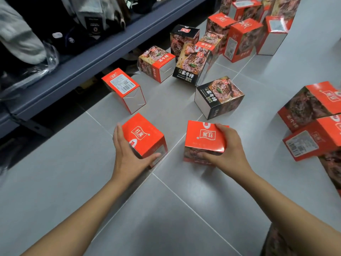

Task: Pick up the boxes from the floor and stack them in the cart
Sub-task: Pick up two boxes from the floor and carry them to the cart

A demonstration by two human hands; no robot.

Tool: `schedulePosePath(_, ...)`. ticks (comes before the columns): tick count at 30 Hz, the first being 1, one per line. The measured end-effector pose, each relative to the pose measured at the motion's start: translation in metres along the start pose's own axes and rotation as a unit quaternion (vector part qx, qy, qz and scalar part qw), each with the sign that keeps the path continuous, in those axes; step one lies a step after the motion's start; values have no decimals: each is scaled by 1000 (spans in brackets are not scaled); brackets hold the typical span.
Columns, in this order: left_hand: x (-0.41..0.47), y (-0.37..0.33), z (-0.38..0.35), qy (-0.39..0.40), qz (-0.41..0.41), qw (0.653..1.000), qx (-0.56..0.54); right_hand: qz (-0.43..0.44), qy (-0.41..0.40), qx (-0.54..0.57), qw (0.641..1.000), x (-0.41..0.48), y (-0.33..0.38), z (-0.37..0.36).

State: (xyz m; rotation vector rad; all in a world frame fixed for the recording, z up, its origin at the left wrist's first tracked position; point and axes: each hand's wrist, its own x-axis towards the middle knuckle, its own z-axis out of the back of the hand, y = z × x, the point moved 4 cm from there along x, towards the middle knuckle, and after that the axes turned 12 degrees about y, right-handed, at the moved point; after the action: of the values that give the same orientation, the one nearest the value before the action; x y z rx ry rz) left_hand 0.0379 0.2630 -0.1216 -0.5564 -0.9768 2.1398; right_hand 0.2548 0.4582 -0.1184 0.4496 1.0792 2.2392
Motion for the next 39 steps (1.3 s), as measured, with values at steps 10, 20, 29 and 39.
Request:
schedulePosePath(10,35,-30,31,234,-273,800,480,0,-15,94,995,-25,-14,-12)
schedulePosePath(20,55,-39,15,227,-283,803,472,6,-17,26,1000,-23,-16,-20)
schedulePosePath(29,19,-121,101,204,-91,895,387,-199,80,68,974,3,99,53)
schedulePosePath(39,-106,-319,341,155,123,938,286,-186,188,45,963,13,381,203)
